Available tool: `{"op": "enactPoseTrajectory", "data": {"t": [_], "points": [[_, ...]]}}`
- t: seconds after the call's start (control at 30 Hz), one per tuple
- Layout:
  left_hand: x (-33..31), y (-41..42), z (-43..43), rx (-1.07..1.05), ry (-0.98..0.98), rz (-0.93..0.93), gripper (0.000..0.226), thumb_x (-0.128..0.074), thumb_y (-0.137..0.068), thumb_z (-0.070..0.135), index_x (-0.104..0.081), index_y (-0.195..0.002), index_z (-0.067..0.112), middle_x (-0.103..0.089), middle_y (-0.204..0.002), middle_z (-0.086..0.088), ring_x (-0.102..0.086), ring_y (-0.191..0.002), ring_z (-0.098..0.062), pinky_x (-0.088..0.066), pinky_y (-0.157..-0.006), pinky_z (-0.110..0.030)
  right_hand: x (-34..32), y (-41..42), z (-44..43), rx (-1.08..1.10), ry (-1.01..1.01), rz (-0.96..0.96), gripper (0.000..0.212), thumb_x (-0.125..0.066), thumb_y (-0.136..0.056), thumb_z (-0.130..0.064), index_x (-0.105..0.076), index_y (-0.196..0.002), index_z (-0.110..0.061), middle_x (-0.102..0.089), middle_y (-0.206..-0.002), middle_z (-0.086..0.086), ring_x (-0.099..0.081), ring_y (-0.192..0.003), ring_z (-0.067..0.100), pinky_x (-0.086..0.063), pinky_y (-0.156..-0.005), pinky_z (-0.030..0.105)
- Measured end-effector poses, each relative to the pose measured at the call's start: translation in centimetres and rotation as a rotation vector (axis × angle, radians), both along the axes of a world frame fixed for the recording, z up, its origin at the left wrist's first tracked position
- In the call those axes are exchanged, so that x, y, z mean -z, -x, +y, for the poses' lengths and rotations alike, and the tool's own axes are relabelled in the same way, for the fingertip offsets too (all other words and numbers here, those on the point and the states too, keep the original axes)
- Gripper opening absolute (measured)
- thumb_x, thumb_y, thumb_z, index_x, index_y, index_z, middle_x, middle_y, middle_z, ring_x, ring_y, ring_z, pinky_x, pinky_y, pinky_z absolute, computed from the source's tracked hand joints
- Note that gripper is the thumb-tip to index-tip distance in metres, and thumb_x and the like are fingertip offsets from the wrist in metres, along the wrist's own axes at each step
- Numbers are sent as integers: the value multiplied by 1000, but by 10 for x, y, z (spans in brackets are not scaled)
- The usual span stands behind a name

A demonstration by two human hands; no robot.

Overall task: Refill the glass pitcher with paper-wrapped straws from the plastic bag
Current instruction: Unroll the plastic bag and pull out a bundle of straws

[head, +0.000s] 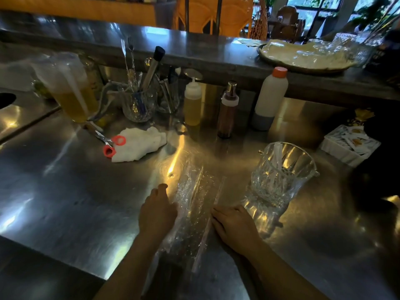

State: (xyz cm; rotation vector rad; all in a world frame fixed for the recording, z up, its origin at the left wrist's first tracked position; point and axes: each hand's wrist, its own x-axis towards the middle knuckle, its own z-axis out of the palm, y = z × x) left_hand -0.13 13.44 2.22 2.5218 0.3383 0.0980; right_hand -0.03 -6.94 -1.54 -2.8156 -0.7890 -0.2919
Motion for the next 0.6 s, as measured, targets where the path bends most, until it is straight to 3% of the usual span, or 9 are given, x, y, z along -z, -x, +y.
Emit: {"op": "enactPoseTrajectory", "data": {"t": [0.1,0.23,0.43,0.5,0.6], "points": [[0,6,-16,119,-295,-139,40,-51,-84,10,-48,-124,12,-55,-128,-11,-52,-113,-29,-42,-96,-42,2,-2,7,40,18,-14,10,-68,-74,-21,-70,-83,-18,-75,-93,-2,-69,-77,15,-54,-67,31],[11,9,-27,242,-319,-20,47,-41,-91,38,-32,-135,25,-33,-146,-3,-36,-130,-22,-33,-106,-38,1,-3,23,97,53,-38,9,-75,-64,-22,-66,-66,-20,-69,-72,-5,-62,-64,13,-50,-63,24],[19,17,-25,326,-317,244,72,-45,-86,47,-8,-144,26,-4,-157,-13,-26,-137,-33,-33,-105,-45,13,3,36,-26,-121,2,24,-58,-84,-24,-64,-107,-17,-68,-113,1,-61,-104,16,-46,-91,29],[14,16,-24,299,-292,217,67,-45,-89,42,-11,-143,23,-13,-155,-11,-39,-129,-31,-39,-101,-41,16,6,37,-15,-115,-22,32,-67,-80,-27,-65,-110,-17,-68,-116,0,-62,-107,13,-50,-89,30],[6,12,-14,242,-93,196,64,-56,-83,27,-23,-138,22,-37,-144,-7,-55,-107,-26,-46,-84,-35,15,9,35,-7,-121,-43,35,-69,-80,-30,-64,-112,-18,-67,-118,-2,-61,-109,10,-50,-87,31]]}}
